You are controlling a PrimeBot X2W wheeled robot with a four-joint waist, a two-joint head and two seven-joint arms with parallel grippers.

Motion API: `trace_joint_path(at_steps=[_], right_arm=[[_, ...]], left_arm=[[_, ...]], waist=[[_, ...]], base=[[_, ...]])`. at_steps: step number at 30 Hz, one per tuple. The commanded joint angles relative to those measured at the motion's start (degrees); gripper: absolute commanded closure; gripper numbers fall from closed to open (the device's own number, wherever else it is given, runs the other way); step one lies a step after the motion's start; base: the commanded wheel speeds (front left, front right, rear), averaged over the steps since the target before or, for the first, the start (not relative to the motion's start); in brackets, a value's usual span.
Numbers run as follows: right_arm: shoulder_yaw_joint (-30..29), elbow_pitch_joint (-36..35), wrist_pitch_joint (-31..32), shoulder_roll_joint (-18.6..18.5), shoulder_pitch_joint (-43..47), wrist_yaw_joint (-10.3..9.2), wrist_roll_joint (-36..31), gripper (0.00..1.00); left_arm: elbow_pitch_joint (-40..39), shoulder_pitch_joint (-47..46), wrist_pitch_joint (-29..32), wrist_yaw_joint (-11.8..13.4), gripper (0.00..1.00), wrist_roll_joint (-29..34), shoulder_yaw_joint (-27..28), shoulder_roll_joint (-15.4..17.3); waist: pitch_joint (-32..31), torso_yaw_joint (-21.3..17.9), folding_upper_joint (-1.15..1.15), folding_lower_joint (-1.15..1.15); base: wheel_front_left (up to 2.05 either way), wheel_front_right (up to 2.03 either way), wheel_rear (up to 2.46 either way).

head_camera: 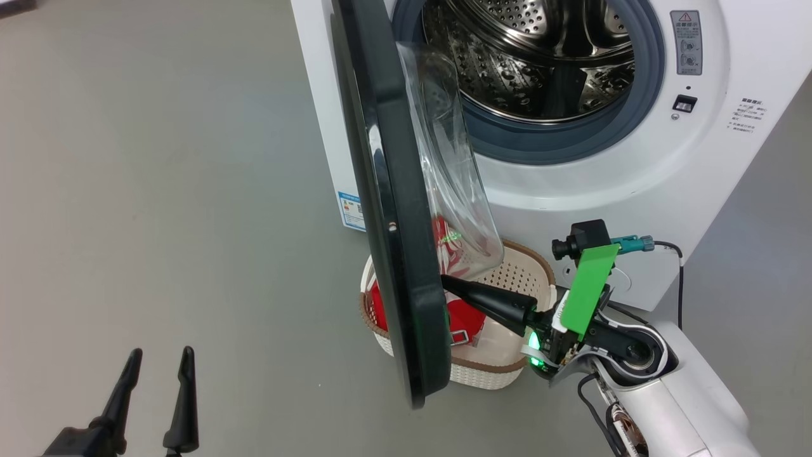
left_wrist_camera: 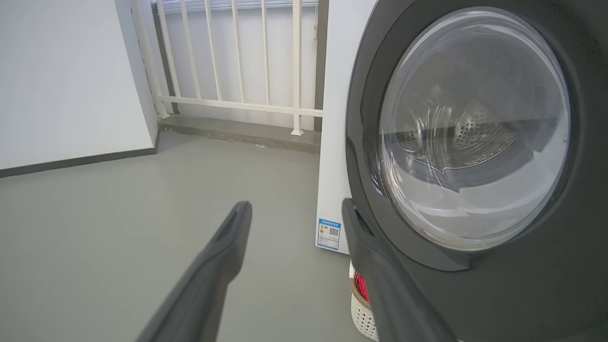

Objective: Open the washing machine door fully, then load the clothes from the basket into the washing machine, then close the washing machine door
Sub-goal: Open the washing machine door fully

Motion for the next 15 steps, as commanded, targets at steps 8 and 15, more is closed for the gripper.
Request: trace_joint_path(at_steps=[8,15], right_arm=[[0.4,-1.4,0.6,1.8,-0.1,0.10,-1.5,1.00],[0.0,-1.3,0.7,2.0,-0.3,0.10,-1.9,1.00]], left_arm=[[-1.5,-0.4,-0.5,-0.2,0.00,0.4,2.0,1.1],[-1.6,-0.5,-0.5,-0.2,0.00,0.5,2.2,1.0]], waist=[[0.0,-0.3,0.00,0.00],[0.2,-0.5,0.00,0.00]], base=[[0.00,0.00,0.00],[0.00,0.00,0.00]])
